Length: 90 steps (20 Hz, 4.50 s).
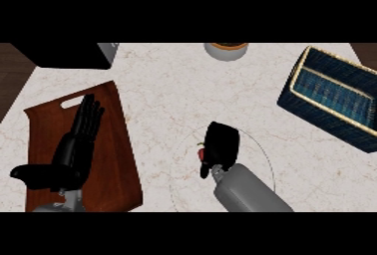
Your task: Pick the bell pepper from the placemat and place it in the basket
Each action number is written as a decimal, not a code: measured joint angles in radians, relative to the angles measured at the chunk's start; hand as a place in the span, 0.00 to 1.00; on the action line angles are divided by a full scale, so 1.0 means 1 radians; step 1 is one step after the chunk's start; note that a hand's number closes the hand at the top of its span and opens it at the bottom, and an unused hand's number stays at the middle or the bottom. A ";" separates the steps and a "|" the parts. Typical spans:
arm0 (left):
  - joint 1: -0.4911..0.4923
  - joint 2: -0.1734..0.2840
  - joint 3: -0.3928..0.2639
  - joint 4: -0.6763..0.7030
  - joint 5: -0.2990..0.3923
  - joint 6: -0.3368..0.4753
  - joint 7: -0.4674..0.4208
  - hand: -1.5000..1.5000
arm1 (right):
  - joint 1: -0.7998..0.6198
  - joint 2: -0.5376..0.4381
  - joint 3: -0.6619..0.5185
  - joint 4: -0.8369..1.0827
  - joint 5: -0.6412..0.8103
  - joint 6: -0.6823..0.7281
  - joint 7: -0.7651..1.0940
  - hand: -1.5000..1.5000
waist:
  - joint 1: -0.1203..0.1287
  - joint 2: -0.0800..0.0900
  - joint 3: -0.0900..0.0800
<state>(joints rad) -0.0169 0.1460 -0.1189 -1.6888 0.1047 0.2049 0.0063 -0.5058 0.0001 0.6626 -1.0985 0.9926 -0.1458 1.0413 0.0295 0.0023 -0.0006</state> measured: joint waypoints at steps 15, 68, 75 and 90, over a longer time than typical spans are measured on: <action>0.016 -0.007 0.006 0.004 -0.008 -0.006 -0.012 0.50 | -0.370 -0.003 -0.310 0.223 -0.078 -0.309 -0.159 1.00 | -0.011 -0.002 0.001; 0.006 -0.054 0.064 -0.005 -0.050 -0.049 0.023 0.50 | 0.003 -0.361 -0.809 -0.331 -0.020 0.062 -0.284 1.00 | -0.026 -0.002 0.001; -0.011 -0.075 0.067 0.020 -0.069 -0.046 0.015 0.50 | 0.034 -0.346 -0.852 -0.250 -0.048 -0.026 -0.369 1.00 | -0.027 -0.002 0.001; -0.003 -0.075 0.095 0.015 -0.071 -0.076 0.011 0.50 | 0.049 -0.377 -0.943 -0.114 -0.140 -0.124 -0.508 0.00 | -0.026 -0.002 0.001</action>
<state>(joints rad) -0.0199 0.0708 -0.0238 -1.6738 0.0337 0.1286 0.0174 -0.4570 -0.3772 -0.2808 -1.2127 0.8525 -0.2700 0.5336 0.0031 0.0003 0.0003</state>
